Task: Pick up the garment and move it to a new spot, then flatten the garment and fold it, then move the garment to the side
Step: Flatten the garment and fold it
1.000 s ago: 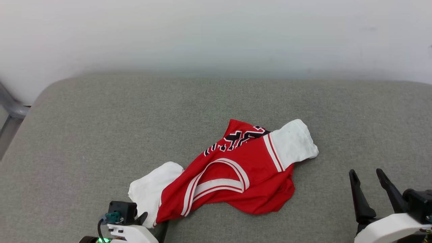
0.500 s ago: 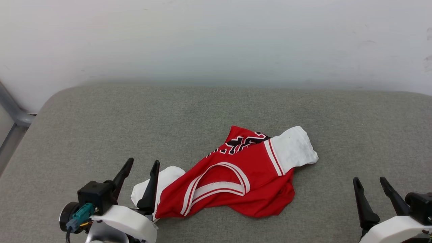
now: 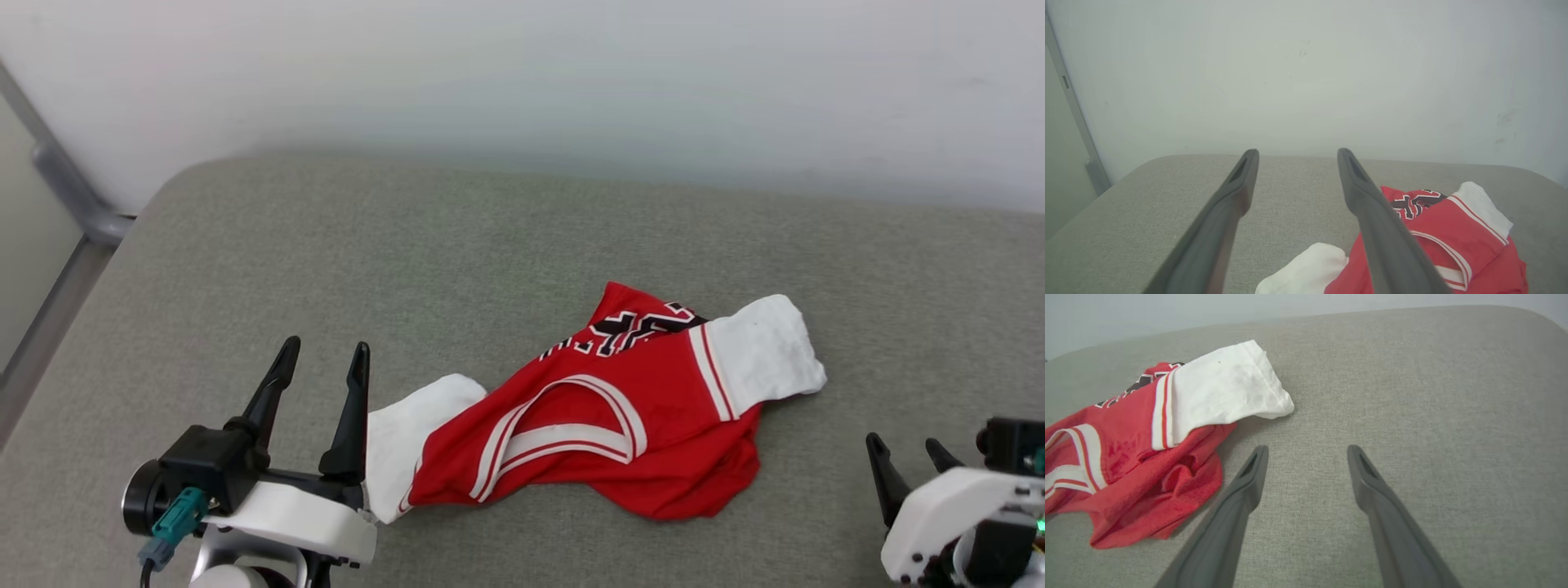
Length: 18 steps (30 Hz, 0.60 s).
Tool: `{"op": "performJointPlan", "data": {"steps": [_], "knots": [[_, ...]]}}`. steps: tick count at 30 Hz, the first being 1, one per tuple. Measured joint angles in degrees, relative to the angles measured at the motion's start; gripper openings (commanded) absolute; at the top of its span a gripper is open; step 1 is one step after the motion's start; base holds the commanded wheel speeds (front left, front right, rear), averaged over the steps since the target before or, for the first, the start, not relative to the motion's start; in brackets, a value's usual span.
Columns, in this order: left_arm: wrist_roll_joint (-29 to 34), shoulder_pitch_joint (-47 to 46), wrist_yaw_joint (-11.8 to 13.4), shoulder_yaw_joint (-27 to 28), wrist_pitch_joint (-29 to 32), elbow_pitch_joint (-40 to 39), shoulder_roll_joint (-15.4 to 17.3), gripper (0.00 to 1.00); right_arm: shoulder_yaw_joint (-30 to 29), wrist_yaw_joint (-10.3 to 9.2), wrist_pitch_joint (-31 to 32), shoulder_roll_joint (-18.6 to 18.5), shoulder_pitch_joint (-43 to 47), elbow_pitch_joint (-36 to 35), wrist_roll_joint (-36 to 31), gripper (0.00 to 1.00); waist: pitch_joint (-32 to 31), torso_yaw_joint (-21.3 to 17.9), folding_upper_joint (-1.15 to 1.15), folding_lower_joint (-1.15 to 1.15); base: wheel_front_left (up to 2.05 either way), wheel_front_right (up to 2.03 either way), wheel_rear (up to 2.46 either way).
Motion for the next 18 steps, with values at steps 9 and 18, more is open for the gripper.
{"op": "performJointPlan", "data": {"steps": [9,18], "knots": [[-0.1,-2.53,-1.57,-0.56,-1.09,1.15,-1.49,1.0,1.45,0.0,13.21,-5.03,-12.13,7.89,1.46,1.0,4.59,3.94,0.0,0.0,0.0,0.0,0.0],[-0.23,-5.28,-3.48,-0.08,-2.01,3.54,-3.34,1.0,8.54,0.0,22.1,-11.7,-22.19,14.64,3.7,1.0,9.68,6.19,0.0,0.0,0.0,0.0,0.0]]}}
